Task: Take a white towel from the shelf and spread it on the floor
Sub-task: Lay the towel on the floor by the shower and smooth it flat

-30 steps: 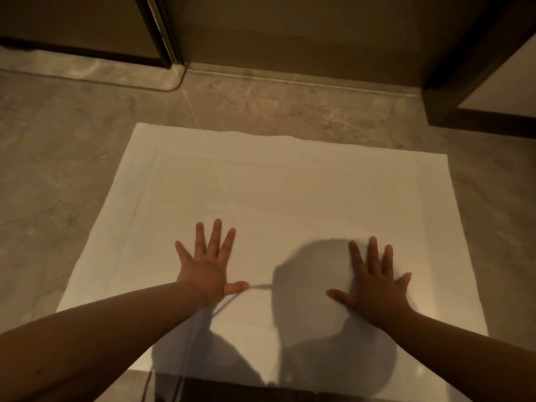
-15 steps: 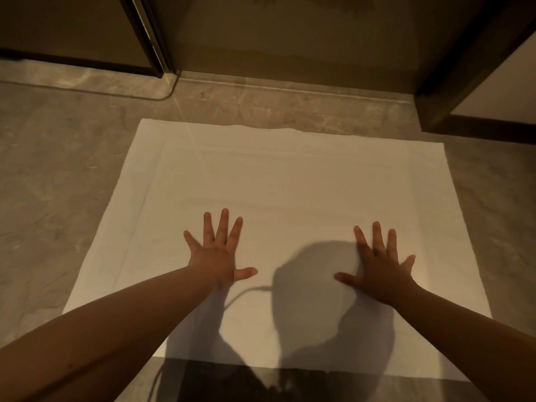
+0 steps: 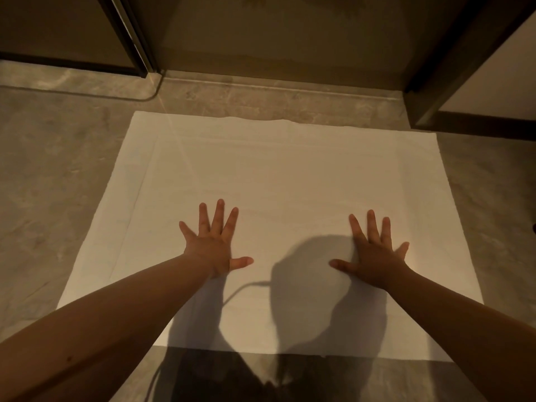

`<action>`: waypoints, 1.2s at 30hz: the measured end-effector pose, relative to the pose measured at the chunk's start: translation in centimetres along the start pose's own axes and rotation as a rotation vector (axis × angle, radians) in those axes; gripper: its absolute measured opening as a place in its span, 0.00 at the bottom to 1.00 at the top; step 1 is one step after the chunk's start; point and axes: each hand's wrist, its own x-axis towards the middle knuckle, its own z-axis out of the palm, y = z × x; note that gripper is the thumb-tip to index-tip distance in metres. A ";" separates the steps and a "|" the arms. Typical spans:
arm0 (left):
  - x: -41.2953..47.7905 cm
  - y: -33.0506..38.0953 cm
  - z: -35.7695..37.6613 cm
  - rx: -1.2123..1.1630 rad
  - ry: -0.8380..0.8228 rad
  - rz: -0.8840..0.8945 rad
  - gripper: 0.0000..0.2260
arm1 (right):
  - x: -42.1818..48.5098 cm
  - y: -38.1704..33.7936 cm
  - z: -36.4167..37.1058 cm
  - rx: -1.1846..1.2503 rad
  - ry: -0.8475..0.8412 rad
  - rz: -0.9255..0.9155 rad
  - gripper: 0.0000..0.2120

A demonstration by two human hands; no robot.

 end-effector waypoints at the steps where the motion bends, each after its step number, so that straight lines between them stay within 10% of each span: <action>1: 0.1 0.0 -0.1 -0.001 0.000 0.000 0.49 | 0.1 0.0 -0.1 0.001 -0.002 0.000 0.56; 36: 2.3 -0.8 -1.9 0.014 0.003 0.012 0.49 | 1.6 -0.4 -0.9 0.016 0.005 0.024 0.56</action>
